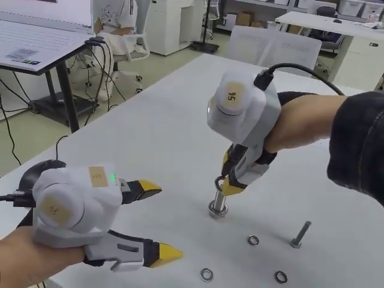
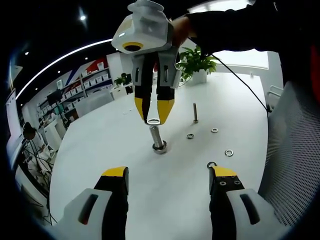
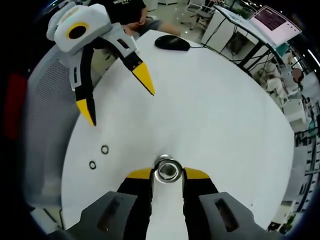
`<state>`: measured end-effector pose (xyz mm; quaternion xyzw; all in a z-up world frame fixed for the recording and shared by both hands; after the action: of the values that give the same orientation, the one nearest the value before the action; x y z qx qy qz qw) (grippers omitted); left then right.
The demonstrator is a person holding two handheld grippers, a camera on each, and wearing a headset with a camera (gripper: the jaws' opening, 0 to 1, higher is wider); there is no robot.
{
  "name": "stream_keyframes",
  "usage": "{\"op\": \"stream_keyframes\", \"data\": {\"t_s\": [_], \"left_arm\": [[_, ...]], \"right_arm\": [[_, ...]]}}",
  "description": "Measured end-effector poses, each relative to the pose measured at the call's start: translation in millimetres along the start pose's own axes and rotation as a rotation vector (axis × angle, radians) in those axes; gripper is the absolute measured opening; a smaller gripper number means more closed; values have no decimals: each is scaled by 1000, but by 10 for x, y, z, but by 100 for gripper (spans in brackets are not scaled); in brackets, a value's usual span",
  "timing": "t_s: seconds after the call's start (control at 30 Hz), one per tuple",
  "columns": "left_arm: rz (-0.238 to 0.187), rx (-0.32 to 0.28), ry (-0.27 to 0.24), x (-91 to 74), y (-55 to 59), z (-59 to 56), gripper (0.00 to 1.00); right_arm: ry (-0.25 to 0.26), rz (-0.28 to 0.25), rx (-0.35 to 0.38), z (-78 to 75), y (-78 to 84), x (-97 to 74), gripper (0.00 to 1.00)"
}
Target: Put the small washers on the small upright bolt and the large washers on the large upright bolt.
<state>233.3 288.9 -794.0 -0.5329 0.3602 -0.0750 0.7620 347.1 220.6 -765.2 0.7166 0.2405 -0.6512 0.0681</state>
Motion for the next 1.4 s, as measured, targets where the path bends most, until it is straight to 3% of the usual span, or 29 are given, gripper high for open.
{"op": "stream_keyframes", "data": {"t_s": [0.87,1.4], "left_arm": [[1,-4,2,6,-5,2,64],[-2,-6,1,5,-6,16,64]], "right_arm": [[-49,41,-3,17,39,181,23],[-80,60,7,-1,86,402,23]]}}
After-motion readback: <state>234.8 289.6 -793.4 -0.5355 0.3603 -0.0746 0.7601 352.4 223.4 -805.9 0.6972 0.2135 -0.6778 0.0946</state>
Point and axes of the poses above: the centre of the closed fingertips' face, and the gripper's own axes: x roughly forward along the fingers, z roughly to its left, y roughly out of its underside, the point moved 4 cm from there along -x, roughly backward along the fingers, and after that the axes turned 1 degree about z, right-handed, at the moved point
